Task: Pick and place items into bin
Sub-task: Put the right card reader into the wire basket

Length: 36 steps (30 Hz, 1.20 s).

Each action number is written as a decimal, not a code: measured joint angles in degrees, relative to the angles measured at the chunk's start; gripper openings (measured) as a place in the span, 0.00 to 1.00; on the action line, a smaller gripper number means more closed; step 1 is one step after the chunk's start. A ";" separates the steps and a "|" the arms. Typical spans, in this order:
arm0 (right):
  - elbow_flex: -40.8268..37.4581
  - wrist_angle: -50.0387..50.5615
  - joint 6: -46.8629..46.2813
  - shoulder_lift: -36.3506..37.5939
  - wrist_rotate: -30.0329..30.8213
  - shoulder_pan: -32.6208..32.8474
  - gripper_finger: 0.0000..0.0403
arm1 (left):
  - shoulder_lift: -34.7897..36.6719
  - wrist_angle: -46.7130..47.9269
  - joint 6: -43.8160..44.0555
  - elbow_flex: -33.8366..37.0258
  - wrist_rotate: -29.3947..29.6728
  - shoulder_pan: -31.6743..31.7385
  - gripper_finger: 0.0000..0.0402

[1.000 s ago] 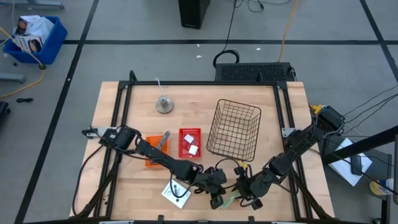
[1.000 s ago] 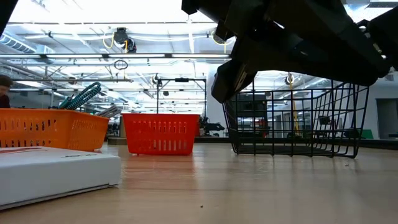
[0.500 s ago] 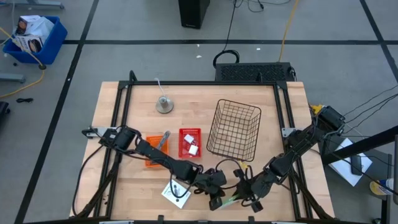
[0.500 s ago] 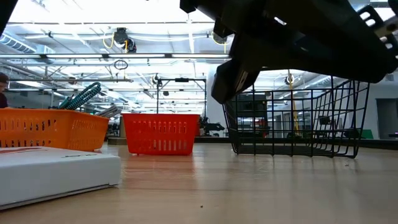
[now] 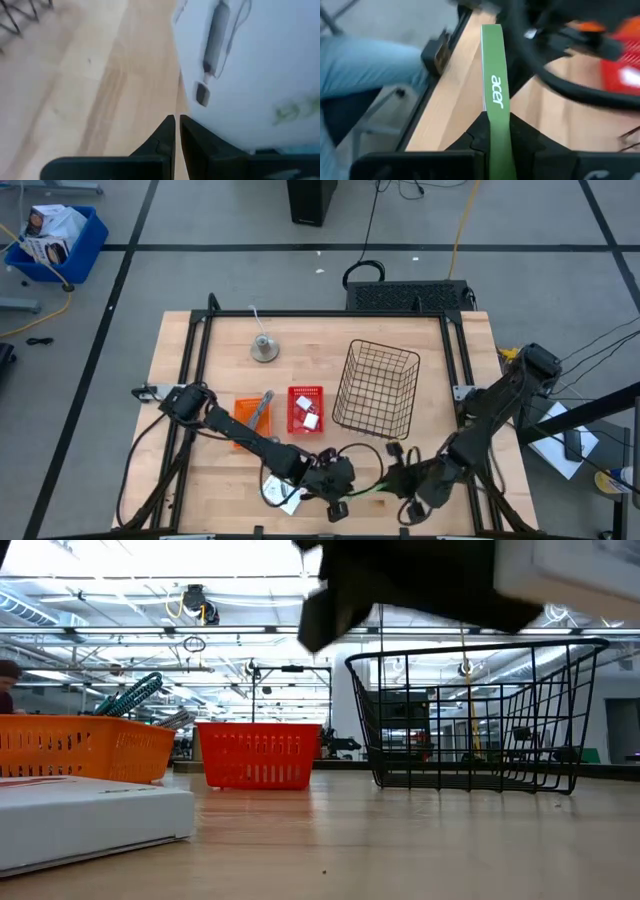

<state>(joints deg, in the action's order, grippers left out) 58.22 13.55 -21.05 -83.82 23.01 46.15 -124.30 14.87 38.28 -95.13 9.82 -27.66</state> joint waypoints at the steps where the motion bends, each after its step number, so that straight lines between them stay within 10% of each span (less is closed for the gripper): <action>1: 0.16 0.84 0.49 1.09 1.13 0.32 0.08 | 0.52 0.05 -0.39 0.00 1.88 -0.33 0.08; 11: 0.23 10.79 1.27 11.17 14.14 0.11 0.08 | 7.85 12.45 -0.03 0.02 20.86 -5.52 0.08; 20: 0.32 18.85 5.66 16.71 26.79 -5.39 0.08 | 8.97 12.94 0.39 0.04 26.27 -7.57 0.08; 36: -5.29 24.12 11.96 16.32 19.02 -30.34 0.09 | 8.95 12.55 1.01 0.04 26.47 -8.11 0.08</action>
<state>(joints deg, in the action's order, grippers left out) 52.93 37.67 -9.09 -67.51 42.03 15.82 -115.35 27.42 39.30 -95.09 36.29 -35.77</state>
